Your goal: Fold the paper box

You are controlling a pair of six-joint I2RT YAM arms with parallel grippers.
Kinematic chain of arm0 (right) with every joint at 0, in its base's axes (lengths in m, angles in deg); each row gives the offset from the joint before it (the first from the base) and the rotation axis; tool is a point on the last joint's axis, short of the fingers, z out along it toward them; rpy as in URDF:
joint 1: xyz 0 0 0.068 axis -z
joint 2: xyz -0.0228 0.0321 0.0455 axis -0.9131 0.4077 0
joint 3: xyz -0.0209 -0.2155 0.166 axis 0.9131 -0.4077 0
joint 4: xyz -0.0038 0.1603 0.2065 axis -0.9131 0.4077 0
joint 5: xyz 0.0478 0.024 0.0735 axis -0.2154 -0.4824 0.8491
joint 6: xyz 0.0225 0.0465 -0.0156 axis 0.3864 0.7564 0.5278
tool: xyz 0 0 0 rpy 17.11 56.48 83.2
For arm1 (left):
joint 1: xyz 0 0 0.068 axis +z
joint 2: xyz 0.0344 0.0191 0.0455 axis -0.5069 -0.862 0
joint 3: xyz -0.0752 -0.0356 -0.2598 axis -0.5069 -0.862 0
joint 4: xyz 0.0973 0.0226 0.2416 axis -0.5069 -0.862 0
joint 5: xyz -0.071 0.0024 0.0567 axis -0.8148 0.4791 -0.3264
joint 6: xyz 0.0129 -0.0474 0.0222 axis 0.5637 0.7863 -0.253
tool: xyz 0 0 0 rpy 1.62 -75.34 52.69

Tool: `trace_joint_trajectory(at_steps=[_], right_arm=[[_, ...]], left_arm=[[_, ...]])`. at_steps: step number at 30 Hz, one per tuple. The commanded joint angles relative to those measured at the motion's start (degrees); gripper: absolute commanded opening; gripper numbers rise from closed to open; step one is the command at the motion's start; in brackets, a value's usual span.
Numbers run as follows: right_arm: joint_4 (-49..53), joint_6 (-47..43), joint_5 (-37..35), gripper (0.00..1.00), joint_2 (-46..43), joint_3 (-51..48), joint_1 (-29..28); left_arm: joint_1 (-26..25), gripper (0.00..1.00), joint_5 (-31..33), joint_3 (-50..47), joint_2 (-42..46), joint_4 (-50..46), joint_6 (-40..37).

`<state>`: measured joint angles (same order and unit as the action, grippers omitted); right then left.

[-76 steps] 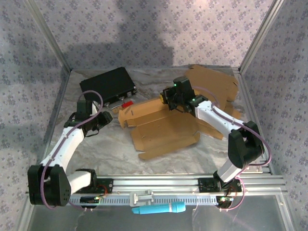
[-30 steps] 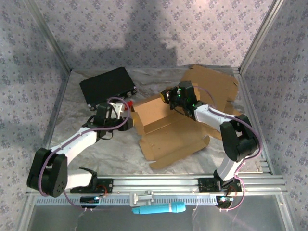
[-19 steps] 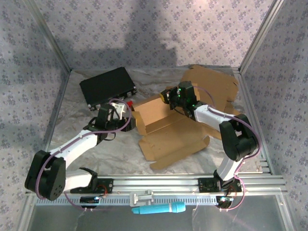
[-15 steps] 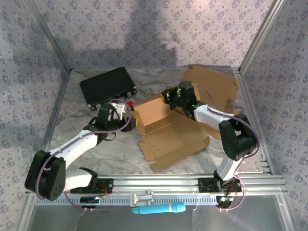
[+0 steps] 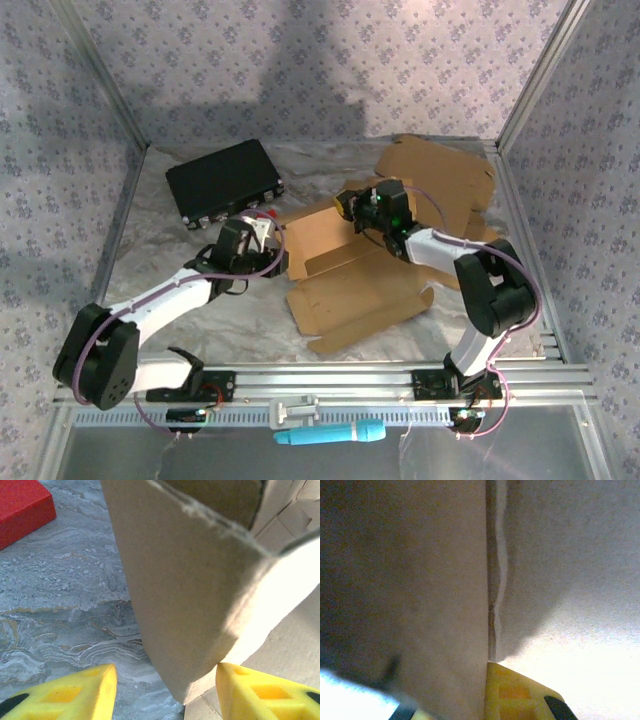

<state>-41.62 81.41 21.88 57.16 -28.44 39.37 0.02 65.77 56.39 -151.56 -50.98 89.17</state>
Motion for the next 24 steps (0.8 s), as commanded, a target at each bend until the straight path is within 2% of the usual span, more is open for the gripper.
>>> trace_joint_trajectory(at_steps=[1,8,24], right_arm=[[-6.2,0.2,1.9,0.0,-3.1,-4.4,-0.6],[-20.2,-1.2,2.6,0.0,-3.5,-12.3,0.2],[-30.9,-4.6,4.8,0.0,0.9,-18.2,-0.2]], left_arm=[[-0.7,0.54,6.1,1.3,2.0,0.0,-1.2],[-4.8,0.53,10.0,0.9,0.5,0.7,-1.1],[-9.8,0.53,18.3,2.9,-5.3,3.3,0.5]])
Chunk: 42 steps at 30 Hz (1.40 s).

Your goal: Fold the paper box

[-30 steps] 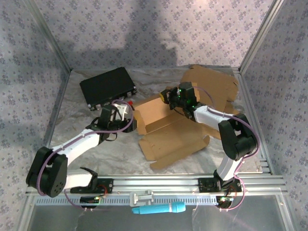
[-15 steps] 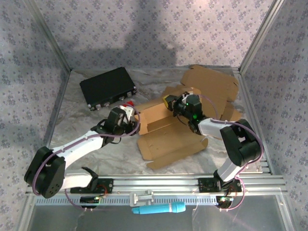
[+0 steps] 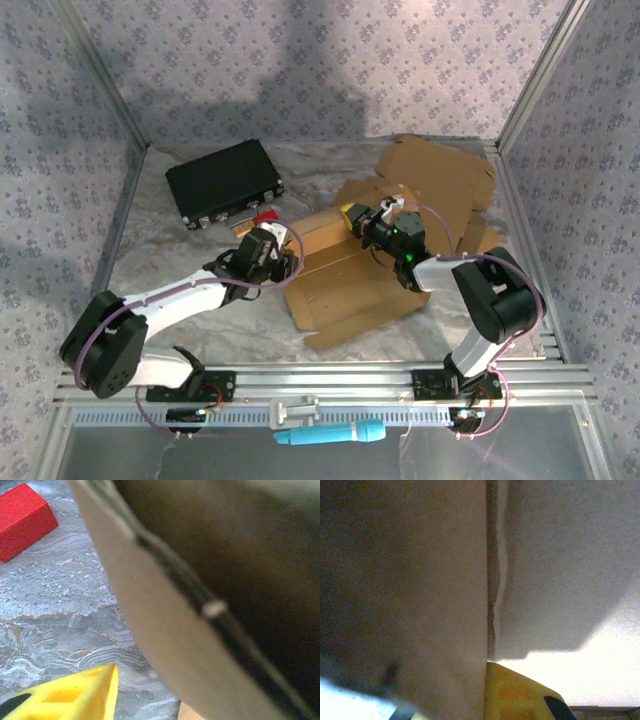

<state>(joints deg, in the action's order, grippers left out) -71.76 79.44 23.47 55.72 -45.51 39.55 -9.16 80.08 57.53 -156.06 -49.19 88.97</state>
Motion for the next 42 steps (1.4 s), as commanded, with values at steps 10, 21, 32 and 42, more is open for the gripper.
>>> trace_joint_trajectory(at_steps=[10,21,32,42], right_arm=[[-0.2,-2.7,3.4,0.0,3.6,-0.9,-0.5],[0.1,-2.8,1.8,0.0,4.0,-1.5,-2.4],[3.6,-2.9,0.8,0.0,2.2,0.3,-2.9],[31.9,-9.5,-1.1,0.49,-10.8,7.5,-0.3]], left_arm=[[-2.1,0.48,7.8,3.5,-3.4,1.6,2.8],[-5.3,0.43,18.4,8.9,-8.4,-3.9,8.9],[-7.3,0.1,24.8,12.0,-11.9,-9.5,13.5],[-4.6,0.0,32.2,24.5,-12.5,-26.8,16.0]])
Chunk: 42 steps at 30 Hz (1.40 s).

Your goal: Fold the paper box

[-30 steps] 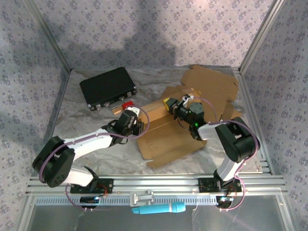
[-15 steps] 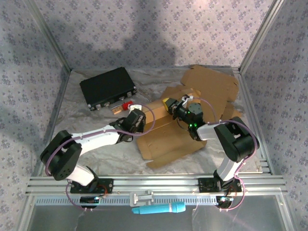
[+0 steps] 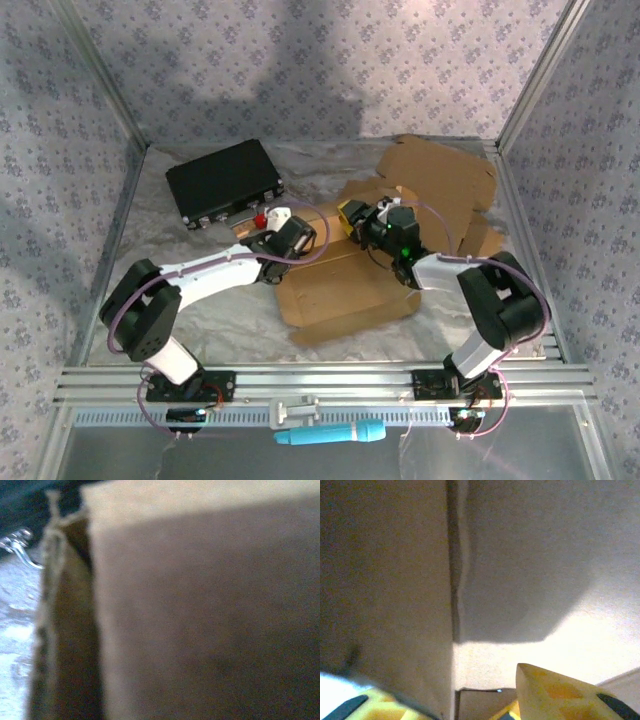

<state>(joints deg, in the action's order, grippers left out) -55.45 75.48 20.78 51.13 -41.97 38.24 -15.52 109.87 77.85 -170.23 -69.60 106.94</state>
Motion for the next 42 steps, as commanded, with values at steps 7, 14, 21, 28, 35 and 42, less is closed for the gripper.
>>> trace_joint_trajectory(at_steps=[7,14,21,28,35,42], right_arm=[[60.9,-19.5,-3.6,0.79,-15.9,29.1,11.7],[73.7,-21.8,0.3,0.78,-3.7,54.2,16.9],[78.1,-23.2,1.5,0.7,7.2,70.4,16.3],[80.3,-24.5,3.6,0.66,10.2,72.7,15.1],[82.9,-25.5,4.3,0.65,10.2,71.2,12.9],[82.5,-25.2,5.6,0.64,10.1,70.5,12.5]], left_arm=[[15.3,0.0,-19.2,17.0,3.3,-14.5,-12.9],[22.6,0.0,-30.6,31.5,-1.9,-27.8,-18.3],[23.5,0.0,-32.6,37.9,-5.6,-32.1,-18.0],[23.5,0.0,-32.5,38.4,-6.1,-32.0,-17.7],[23.5,0.0,-32.6,38.3,-6.0,-31.9,-17.6],[23.5,0.0,-33.0,38.6,-5.9,-31.8,-17.6]])
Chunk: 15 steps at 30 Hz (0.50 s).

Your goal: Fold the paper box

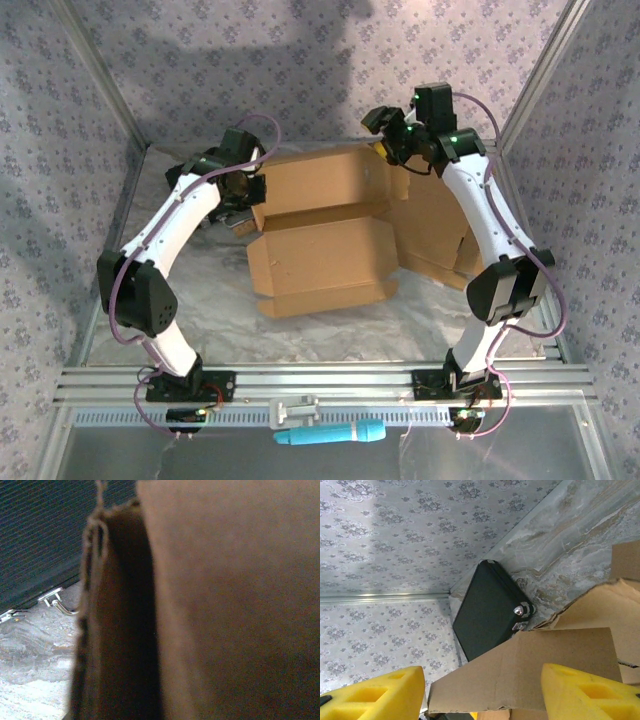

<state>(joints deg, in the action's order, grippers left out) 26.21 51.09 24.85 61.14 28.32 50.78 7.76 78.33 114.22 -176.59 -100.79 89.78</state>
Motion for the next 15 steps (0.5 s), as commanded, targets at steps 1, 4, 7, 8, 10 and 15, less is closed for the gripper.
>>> trace_joint_trajectory(at_steps=[1,4,7,8,10,15], right_arm=[[1.3,-0.7,1.9,0.64,0.3,0.6,-0.1],[0.6,0.4,3.0,0.63,0.3,0.3,-0.5],[-2.6,3.1,4.5,0.62,-0.1,-1.5,-0.7],[-3.7,4.1,5.1,0.62,-0.1,-2.0,-0.9],[-4.4,5.6,5.7,0.61,-0.2,-2.1,-1.0],[-4.3,5.9,6.2,0.61,-0.9,-2.0,-1.0]], left_arm=[[0.2,0.0,-1.7,2.3,0.6,-0.5,-0.4],[0.2,0.0,-2.1,2.4,0.6,-0.4,-0.1],[0.1,0.0,-2.5,2.4,0.6,-0.4,0.0],[0.2,0.0,-2.6,2.4,0.7,-0.5,0.1],[0.1,0.0,-2.6,2.3,0.8,-0.5,0.2],[0.1,0.0,-2.8,1.6,1.5,-0.3,0.5]])
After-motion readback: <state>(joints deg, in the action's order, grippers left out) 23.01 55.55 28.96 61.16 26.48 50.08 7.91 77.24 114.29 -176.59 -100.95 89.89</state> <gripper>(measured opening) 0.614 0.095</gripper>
